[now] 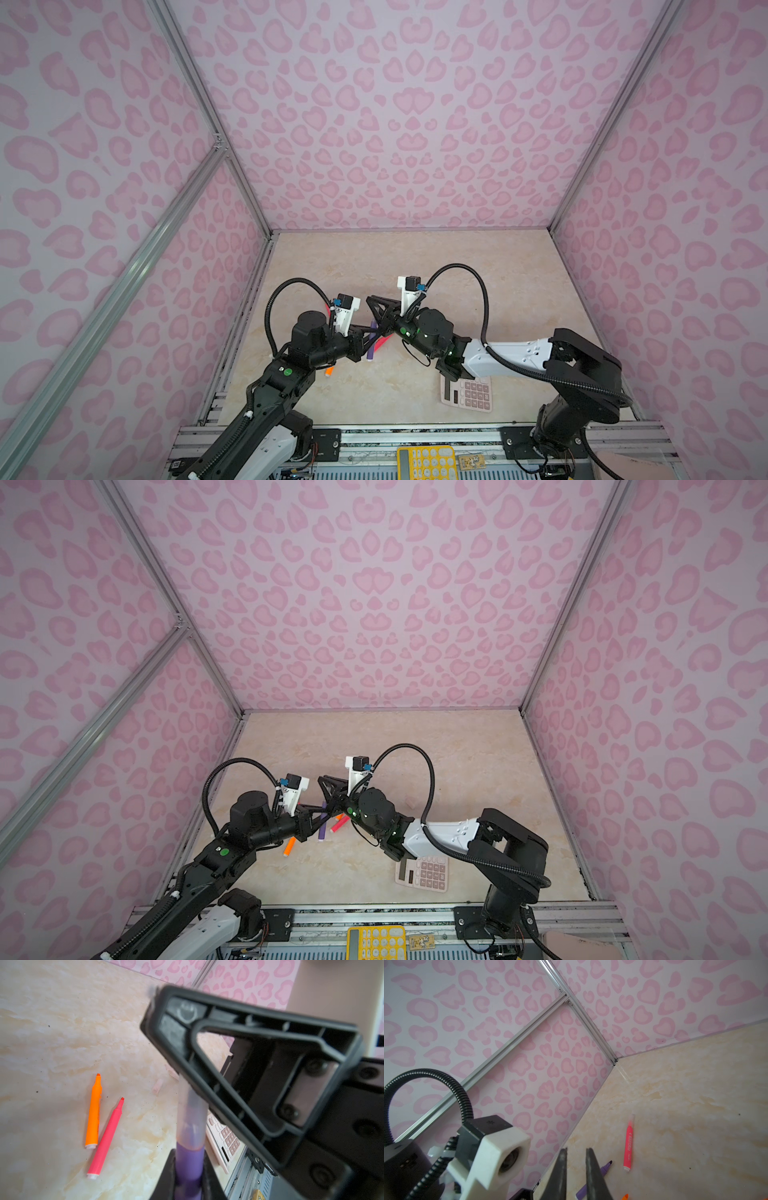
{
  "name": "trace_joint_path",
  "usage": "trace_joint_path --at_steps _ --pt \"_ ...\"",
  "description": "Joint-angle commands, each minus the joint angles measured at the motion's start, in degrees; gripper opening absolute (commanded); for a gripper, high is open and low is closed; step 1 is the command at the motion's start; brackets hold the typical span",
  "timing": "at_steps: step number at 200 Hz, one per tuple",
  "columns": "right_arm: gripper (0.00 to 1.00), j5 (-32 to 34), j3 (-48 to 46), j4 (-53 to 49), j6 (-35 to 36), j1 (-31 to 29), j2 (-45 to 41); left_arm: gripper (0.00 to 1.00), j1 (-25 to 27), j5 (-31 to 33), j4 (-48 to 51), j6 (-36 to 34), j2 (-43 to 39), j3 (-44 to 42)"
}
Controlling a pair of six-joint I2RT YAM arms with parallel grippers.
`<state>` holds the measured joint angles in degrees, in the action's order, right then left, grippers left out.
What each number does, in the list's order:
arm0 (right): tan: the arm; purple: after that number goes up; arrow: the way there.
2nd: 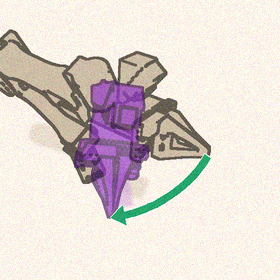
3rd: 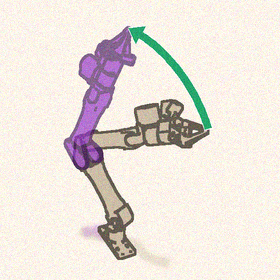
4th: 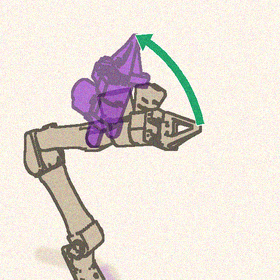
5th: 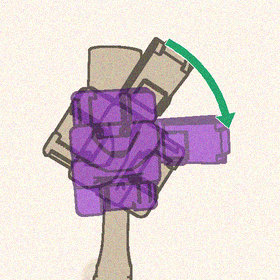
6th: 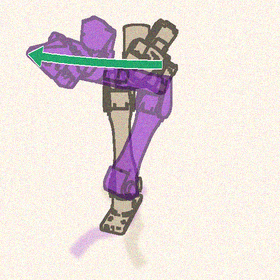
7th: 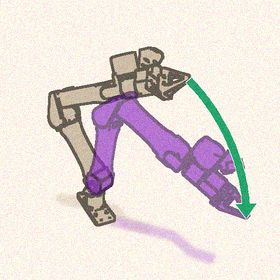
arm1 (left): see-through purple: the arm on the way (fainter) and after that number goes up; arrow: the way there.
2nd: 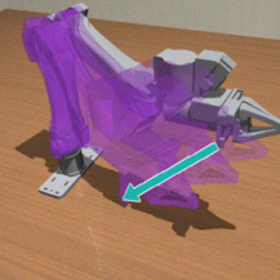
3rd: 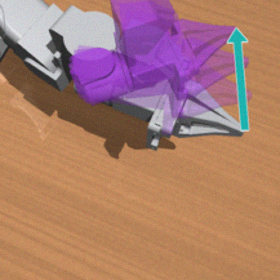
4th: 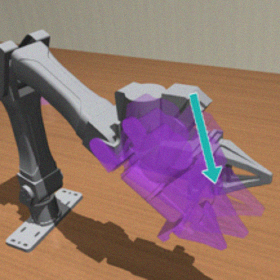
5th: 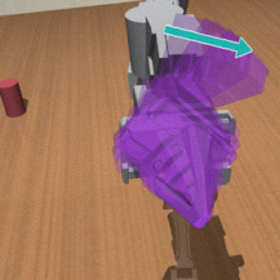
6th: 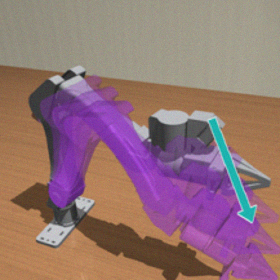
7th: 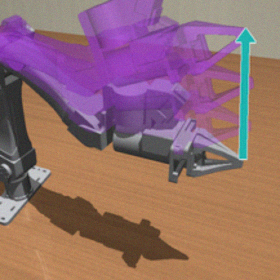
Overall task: Insert the pens into the pen caps
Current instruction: 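Open the right gripper and draw it back from the capped marker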
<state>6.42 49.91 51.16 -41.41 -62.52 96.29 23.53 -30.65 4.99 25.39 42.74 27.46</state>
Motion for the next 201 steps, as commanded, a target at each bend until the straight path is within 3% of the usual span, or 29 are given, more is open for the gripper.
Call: trace_joint_path --at_steps 1,21,54,113,131,148,170,201 --pt "0.00 -3.89 -0.77 -7.10 -0.38 -2.63 0.44 0.04 -1.20 21.20 -9.02 3.03 -0.07 0.90" --pt "0.00 -1.31 0.27 -9.89 -0.13 -3.28 0.89 0.04 -1.16 28.34 -6.59 1.56 -1.27 1.12" --pt "0.00 -1.83 2.85 -12.47 -0.82 -3.29 2.92 0.04 -0.94 34.19 -4.65 -0.50 -3.26 1.87" --pt "0.00 -2.11 1.25 -12.86 2.24 -1.77 -0.99 0.04 -0.80 34.04 -4.52 1.22 1.98 2.48" --pt "0.15 -2.77 -0.15 -12.55 2.29 -0.20 -2.75 0.04 -0.83 33.73 -4.55 1.77 4.33 2.75" --pt "0.34 -3.84 -1.20 -11.60 2.15 1.26 -3.61 0.04 -0.79 34.27 -3.64 2.20 6.05 3.34" --pt "0.50 -4.01 -1.19 -12.57 2.44 2.46 -4.40 0.04 -0.90 37.84 -0.34 2.84 8.10 4.86" --pt "0.56 -3.58 -1.95 -12.86 2.45 4.13 -4.91 0.04 -1.03 41.12 2.76 3.35 13.29 7.20"
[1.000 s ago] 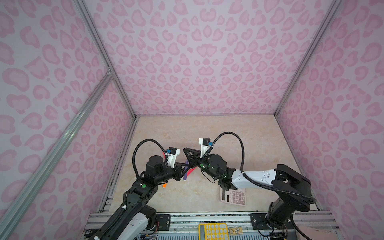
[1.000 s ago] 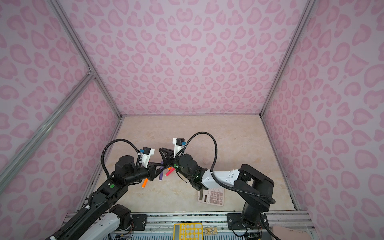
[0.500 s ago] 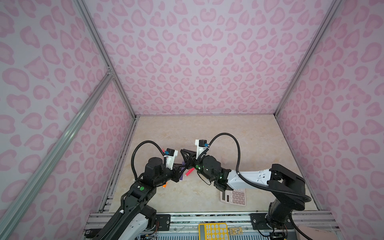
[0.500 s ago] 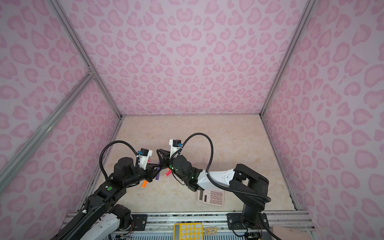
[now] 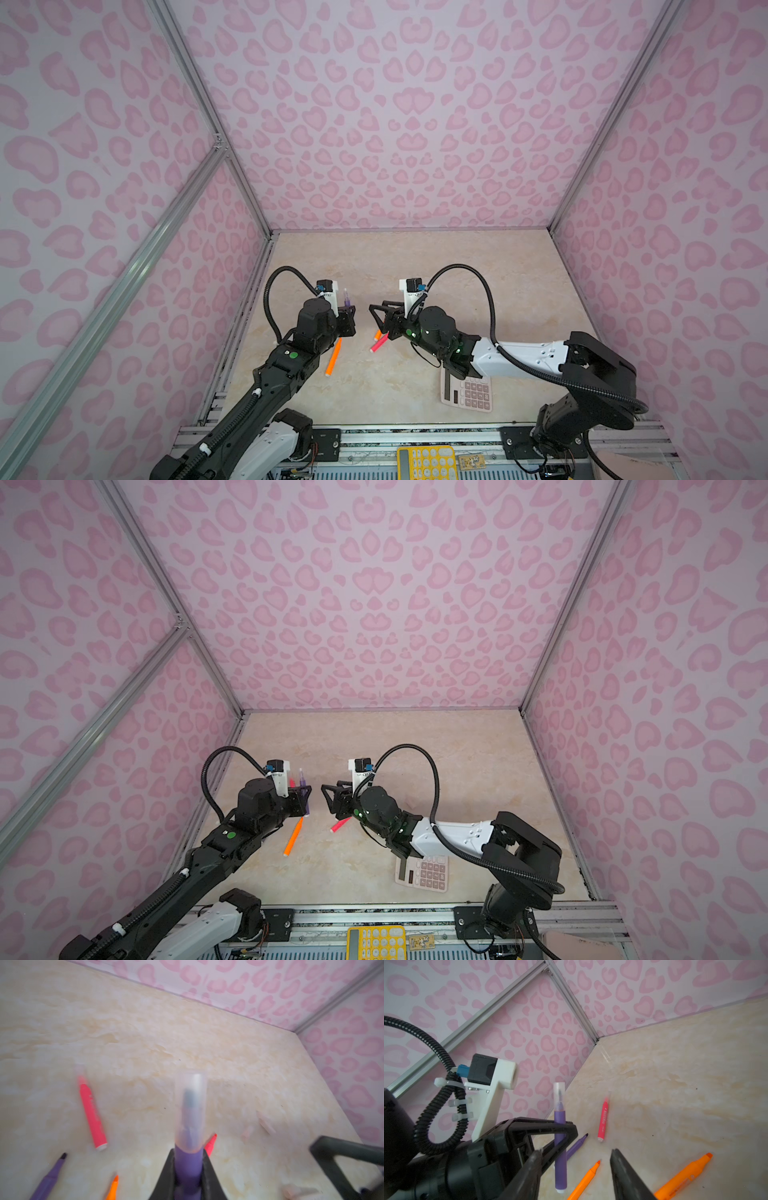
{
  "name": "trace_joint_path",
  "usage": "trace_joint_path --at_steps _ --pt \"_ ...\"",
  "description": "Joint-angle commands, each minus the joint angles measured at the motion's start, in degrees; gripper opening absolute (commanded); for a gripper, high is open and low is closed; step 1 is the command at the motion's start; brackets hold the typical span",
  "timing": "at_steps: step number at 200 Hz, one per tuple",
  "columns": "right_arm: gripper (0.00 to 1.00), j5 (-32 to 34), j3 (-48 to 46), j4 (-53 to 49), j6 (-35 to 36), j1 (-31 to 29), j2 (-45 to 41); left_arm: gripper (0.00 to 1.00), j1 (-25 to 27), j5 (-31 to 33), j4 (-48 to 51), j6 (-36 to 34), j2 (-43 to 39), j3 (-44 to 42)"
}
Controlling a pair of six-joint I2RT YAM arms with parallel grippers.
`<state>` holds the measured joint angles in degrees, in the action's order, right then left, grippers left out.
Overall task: Insert the pens into the pen caps
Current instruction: 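Open the right gripper and draw it back from the capped marker, then lower the capped purple marker to the table and release it with the left gripper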
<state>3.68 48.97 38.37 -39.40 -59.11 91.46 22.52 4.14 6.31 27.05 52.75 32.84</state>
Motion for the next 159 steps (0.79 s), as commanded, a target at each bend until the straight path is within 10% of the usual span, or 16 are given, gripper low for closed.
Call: trace_joint_path --at_steps 1,159 --pt "0.56 -0.84 -1.01 -0.07 0.44 0.72 -0.08 0.04 -0.02 6.28 1.44 1.69 3.57 1.94" --pt "0.56 -5.08 0.32 0.09 -1.47 3.67 3.17 0.03 -2.61 3.06 13.10 3.98 44.33 20.96"
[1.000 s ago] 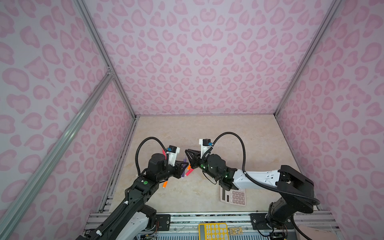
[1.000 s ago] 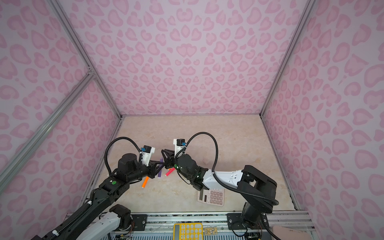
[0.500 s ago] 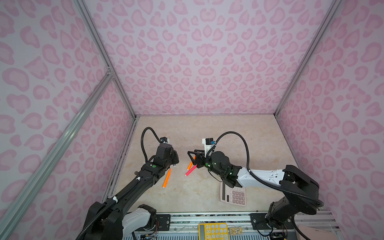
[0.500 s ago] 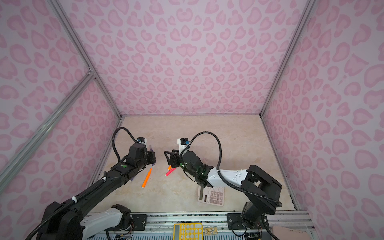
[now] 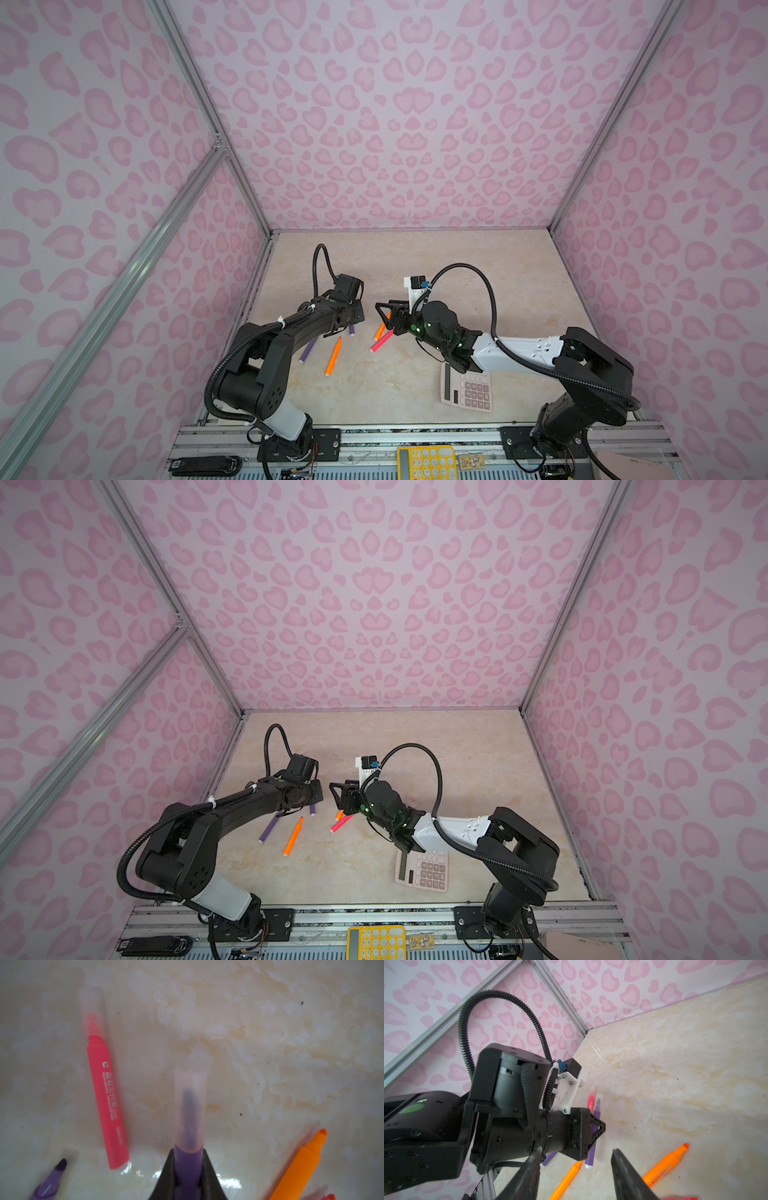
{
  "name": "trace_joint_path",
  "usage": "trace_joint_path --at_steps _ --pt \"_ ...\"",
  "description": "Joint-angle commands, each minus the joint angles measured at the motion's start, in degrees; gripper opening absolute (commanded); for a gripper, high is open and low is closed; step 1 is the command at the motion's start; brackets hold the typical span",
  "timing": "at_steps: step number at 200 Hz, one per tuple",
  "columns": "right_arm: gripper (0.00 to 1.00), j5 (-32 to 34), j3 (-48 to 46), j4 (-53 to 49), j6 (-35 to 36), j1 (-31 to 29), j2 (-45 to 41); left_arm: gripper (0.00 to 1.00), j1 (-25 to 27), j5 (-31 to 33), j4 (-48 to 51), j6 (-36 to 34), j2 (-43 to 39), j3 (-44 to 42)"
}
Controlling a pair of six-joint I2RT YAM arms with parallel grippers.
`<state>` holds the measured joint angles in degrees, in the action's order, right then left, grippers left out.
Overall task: Insert the pens into the pen caps
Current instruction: 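Lower the capped purple marker to the table and release it with the left gripper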
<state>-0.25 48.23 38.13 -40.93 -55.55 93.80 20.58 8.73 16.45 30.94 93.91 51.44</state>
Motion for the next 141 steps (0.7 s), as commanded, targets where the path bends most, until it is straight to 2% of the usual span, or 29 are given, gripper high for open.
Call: trace_joint_path --at_steps 1,37,72,114,141 --pt "0.56 -1.15 1.11 0.21 0.10 0.10 0.84 0.03 -0.74 -1.48 3.05 0.13 3.28 2.49" --pt "0.56 -2.04 1.18 1.05 -0.51 0.27 1.69 0.03 -2.05 -2.73 4.72 -0.37 7.60 5.23" --pt "0.56 -2.80 1.89 0.18 -0.49 0.27 1.58 0.04 -2.25 -1.91 5.36 -0.78 8.09 5.96" --pt "0.56 -2.99 1.31 1.08 -0.66 0.34 1.64 0.24 -2.25 -1.95 5.44 -0.66 7.88 5.78" --pt "0.56 -2.75 1.64 0.10 -0.43 0.32 1.37 0.32 -2.28 -2.61 4.63 -1.18 7.25 5.37"
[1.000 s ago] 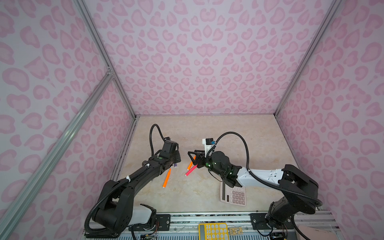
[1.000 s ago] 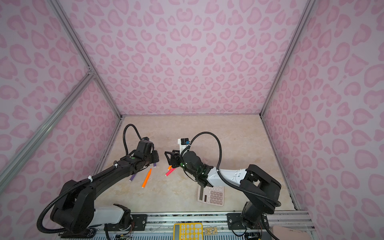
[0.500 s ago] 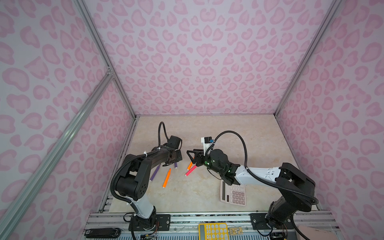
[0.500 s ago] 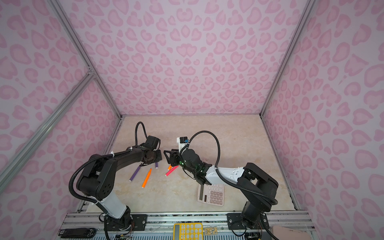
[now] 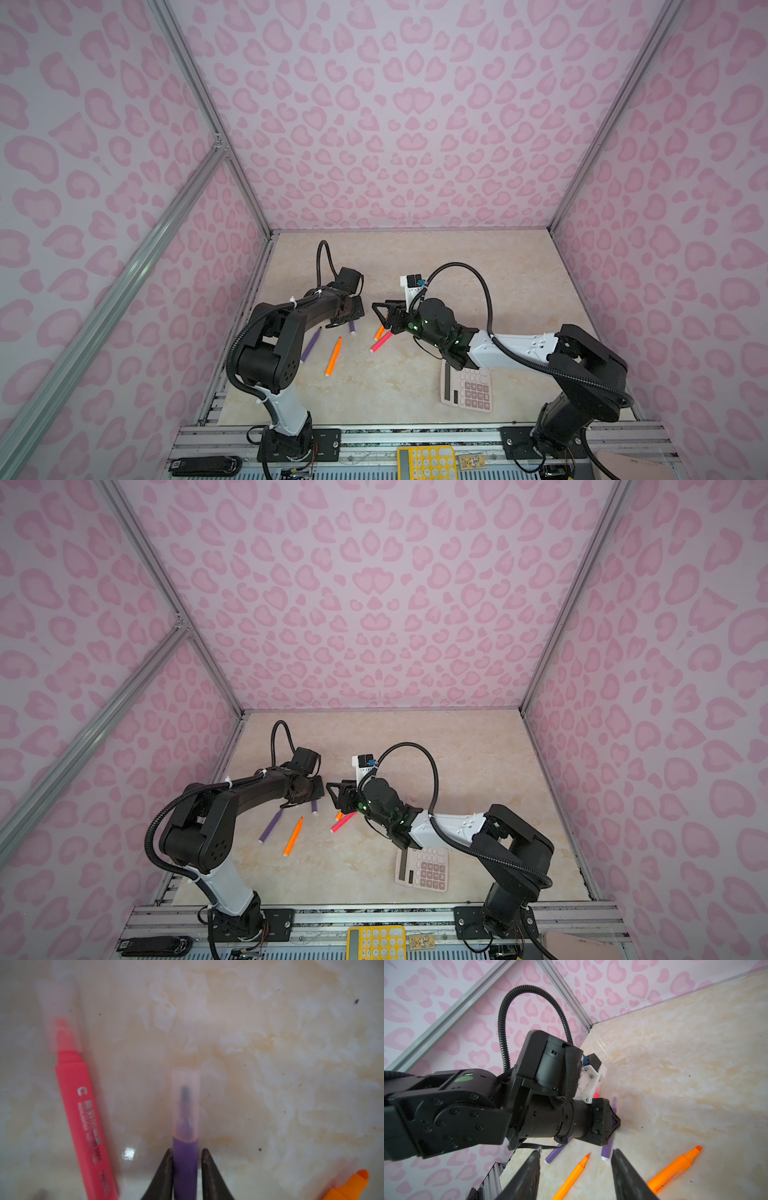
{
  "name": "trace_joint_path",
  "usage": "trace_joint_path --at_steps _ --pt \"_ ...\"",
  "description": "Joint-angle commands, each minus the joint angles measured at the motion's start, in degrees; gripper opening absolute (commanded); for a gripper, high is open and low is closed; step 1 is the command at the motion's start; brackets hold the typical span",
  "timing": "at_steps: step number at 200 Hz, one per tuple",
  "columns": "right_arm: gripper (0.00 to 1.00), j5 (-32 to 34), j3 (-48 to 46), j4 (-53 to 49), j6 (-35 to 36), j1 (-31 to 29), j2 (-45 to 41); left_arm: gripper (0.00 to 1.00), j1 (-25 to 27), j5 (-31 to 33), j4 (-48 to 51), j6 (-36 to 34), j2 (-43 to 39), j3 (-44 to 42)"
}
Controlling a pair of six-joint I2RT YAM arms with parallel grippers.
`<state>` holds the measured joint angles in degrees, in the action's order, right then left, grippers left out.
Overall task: Insert the pens into the pen caps
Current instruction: 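Lower the capped purple marker to the table and release it with the left gripper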
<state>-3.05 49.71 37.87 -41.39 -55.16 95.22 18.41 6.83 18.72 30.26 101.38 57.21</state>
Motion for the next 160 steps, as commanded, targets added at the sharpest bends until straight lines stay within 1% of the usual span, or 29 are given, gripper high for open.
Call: trace_joint_path --at_steps 1,30,32,34,49,71,89,110,120,133,148,160 --pt "0.56 0.10 0.18 0.45 0.01 -0.06 -0.04 0.32 -0.12 -0.73 2.32 -0.57 -0.22 -0.42" --pt "0.56 -0.44 -0.16 1.33 -0.38 0.13 0.23 0.35 -0.12 -1.95 1.18 -1.41 -1.06 -1.06" --pt "0.56 -0.46 -0.15 1.33 -0.35 0.13 0.23 0.39 -0.06 -2.23 0.98 -1.47 -1.20 -1.25" --pt "0.56 -0.51 -0.14 1.33 -0.29 0.14 0.23 0.40 -0.01 -2.43 0.73 -1.53 -1.41 -1.36" --pt "0.56 -0.55 0.24 0.84 -0.12 0.12 0.22 0.43 0.29 -2.85 -0.61 -2.07 -3.75 -2.89" --pt "0.56 0.55 -0.15 0.66 0.16 0.12 -0.28 0.46 1.83 1.97 0.23 -2.40 -8.31 -4.01" --pt "0.57 0.51 0.54 0.45 0.48 -0.03 -0.04 0.46 2.37 4.52 2.15 -1.83 -12.60 -5.82" --pt "0.56 0.45 1.64 -1.11 1.09 -0.08 -0.06 0.41 1.94 4.25 5.81 0.46 -16.43 -8.70" --pt "0.57 0.76 1.09 -0.46 1.13 -0.07 -0.11 0.37 1.35 6.15 9.14 2.32 -17.54 -8.84" --pt "0.57 0.77 0.61 -0.03 1.08 0.20 -0.16 0.37 0.20 8.18 12.05 4.73 -19.96 -10.47" --pt "0.57 0.60 0.44 0.17 1.04 0.57 -0.05 0.44 -0.67 12.10 11.92 7.10 -24.43 -14.05" --pt "0.57 0.20 0.23 0.47 0.96 1.09 -0.20 0.46 -1.07 15.89 11.46 7.88 -27.93 -16.15"
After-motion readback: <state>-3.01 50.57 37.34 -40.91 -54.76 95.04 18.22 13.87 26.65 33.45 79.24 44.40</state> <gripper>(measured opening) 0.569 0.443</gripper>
